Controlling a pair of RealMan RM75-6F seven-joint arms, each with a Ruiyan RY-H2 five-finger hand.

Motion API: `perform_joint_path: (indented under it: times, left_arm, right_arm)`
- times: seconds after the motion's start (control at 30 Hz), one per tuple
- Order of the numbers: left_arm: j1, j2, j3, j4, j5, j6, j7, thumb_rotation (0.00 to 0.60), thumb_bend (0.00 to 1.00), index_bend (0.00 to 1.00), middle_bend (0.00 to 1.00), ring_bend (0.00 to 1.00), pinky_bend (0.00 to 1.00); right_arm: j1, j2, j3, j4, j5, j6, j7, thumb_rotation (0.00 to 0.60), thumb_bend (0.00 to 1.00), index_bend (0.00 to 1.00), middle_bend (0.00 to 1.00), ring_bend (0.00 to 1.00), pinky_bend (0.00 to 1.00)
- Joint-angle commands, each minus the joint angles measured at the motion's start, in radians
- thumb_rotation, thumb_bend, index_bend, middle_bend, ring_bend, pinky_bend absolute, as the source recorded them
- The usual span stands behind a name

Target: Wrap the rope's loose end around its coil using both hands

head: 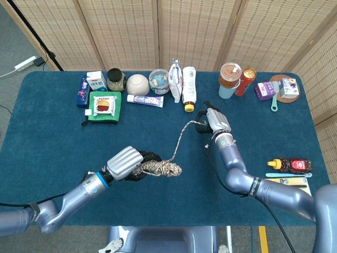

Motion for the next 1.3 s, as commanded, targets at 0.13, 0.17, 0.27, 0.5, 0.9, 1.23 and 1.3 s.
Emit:
perform_joint_path:
  times: [0.13, 0.17, 0.27, 0.5, 0.9, 1.23, 1.3]
  left_arm:
    - [-0.005, -0.003, -0.046, -0.016, -0.059, 0.000, 0.049, 0.600, 0.64, 0.51, 0.40, 0.50, 0.69]
    - [-0.007, -0.004, -0.052, -0.017, -0.071, -0.003, 0.055, 0.600, 0.64, 0.51, 0.40, 0.50, 0.69]
    - [-0.013, -0.014, -0.080, -0.014, -0.114, -0.009, 0.072, 0.600, 0.64, 0.51, 0.40, 0.50, 0.69]
    - [-0.033, -0.044, -0.135, -0.001, -0.220, -0.029, 0.122, 0.600, 0.64, 0.51, 0.40, 0.50, 0.69]
    - [-0.063, -0.109, -0.201, 0.059, -0.342, -0.022, 0.201, 0.600, 0.64, 0.51, 0.40, 0.50, 0.69]
    - [-0.098, -0.165, -0.235, 0.118, -0.417, -0.016, 0.289, 0.600, 0.64, 0.51, 0.40, 0.50, 0.69]
    - [-0.104, -0.173, -0.239, 0.128, -0.428, -0.014, 0.305, 0.600, 0.64, 0.51, 0.40, 0.50, 0.69]
  right_arm:
    - [-0.023, -0.008, -0.020, -0.048, -0.044, 0.010, 0.010, 0.600, 0.58, 0.68, 0.02, 0.00, 0.00]
    - [-0.027, -0.006, -0.022, -0.056, -0.052, 0.013, 0.012, 0.600, 0.58, 0.68, 0.02, 0.00, 0.00]
    - [-0.043, 0.000, -0.032, -0.091, -0.079, 0.021, 0.018, 0.600, 0.58, 0.68, 0.02, 0.00, 0.00]
    - [-0.087, 0.021, -0.050, -0.185, -0.147, 0.036, 0.049, 0.600, 0.58, 0.68, 0.02, 0.00, 0.00]
    - [-0.176, 0.097, -0.086, -0.357, -0.273, 0.048, 0.114, 0.600, 0.58, 0.68, 0.02, 0.00, 0.00]
    - [-0.229, 0.149, -0.097, -0.458, -0.379, 0.040, 0.173, 0.600, 0.58, 0.69, 0.02, 0.00, 0.00]
    - [-0.240, 0.167, -0.097, -0.481, -0.401, 0.042, 0.183, 0.600, 0.58, 0.69, 0.02, 0.00, 0.00]
